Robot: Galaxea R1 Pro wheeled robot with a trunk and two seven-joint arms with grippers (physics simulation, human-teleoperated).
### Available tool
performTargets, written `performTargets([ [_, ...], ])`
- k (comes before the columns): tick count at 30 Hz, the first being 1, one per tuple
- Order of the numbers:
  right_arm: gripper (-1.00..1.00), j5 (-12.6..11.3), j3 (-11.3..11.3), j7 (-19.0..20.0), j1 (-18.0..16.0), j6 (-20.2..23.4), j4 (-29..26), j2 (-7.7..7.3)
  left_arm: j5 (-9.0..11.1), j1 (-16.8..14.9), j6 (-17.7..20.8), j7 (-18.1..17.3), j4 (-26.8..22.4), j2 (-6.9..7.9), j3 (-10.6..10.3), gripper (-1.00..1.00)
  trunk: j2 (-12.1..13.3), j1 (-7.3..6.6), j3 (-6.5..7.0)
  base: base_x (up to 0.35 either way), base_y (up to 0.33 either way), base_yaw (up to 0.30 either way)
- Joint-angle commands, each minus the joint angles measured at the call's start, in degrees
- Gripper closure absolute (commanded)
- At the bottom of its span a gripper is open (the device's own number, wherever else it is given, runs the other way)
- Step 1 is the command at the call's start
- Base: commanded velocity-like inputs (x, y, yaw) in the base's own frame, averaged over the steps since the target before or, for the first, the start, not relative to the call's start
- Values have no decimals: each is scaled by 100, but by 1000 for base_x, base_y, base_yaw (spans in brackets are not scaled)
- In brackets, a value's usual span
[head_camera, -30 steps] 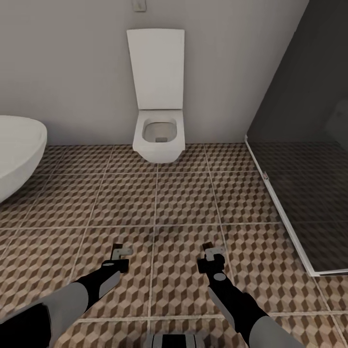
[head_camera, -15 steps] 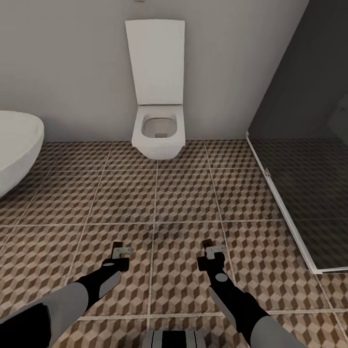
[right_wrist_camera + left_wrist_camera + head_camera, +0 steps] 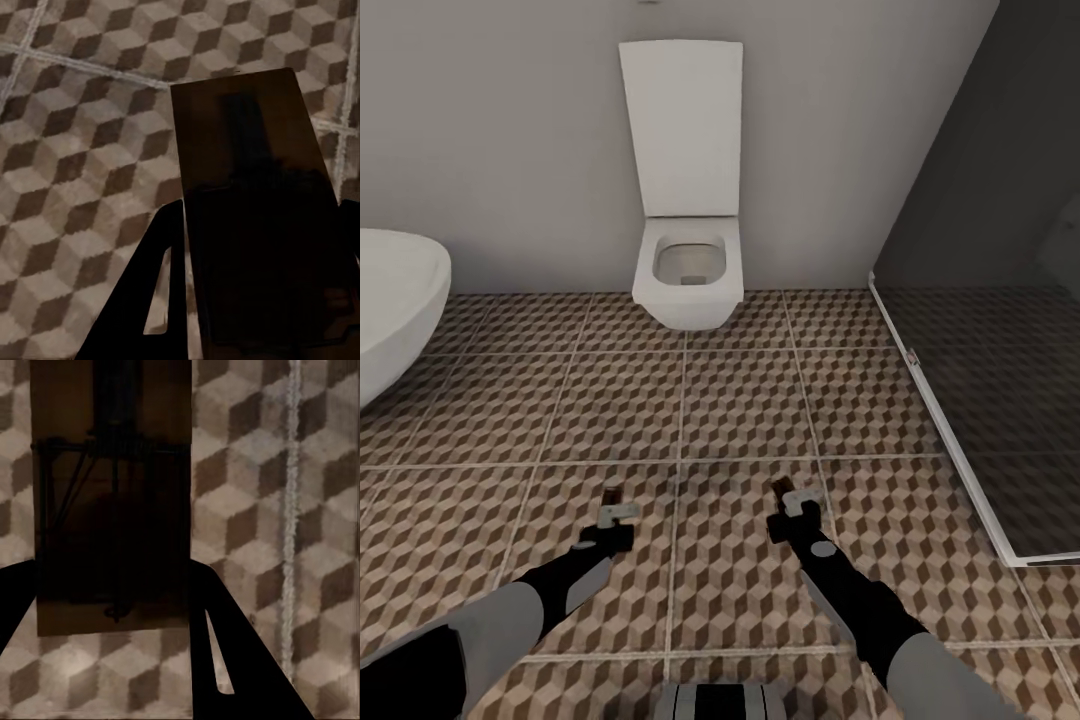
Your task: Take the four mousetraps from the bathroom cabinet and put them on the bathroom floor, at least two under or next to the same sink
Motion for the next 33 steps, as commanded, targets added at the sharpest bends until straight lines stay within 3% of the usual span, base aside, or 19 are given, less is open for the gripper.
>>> performTargets([
  [1,100,-41,39,2,-50,69,-22,-19,54,-9,74,27,-19,6,-47,100,-2,-1,-4,0,0,0],
  [5,100,20,39,316,-440,420,-53,-102,48,-47,496,2,-55,20,-43,100,-2,-1,-4,0,0,0],
  [11,100,30,38,504,-973,778,-50,-190,45,-65,579,-3,-72,50,-42,100,-2,-1,-4,0,0,0],
  [15,100,-2,43,561,-1060,725,14,-196,45,-66,556,-15,-68,69,-47,100,-2,-1,-4,0,0,0],
  [20,100,-19,57,884,-1086,255,264,-201,39,-67,482,-26,-66,69,-65,100,-2,-1,-4,0,0,0],
  [27,100,-88,48,1240,-1091,-614,1264,-156,-19,-67,-26,-30,-61,77,-98,100,-2,-1,-4,0,0,0],
  [33,100,-94,54,1277,-1091,-871,1456,-153,-51,-67,-104,-30,-56,74,-106,100,-2,-1,-4,0,0,0],
])
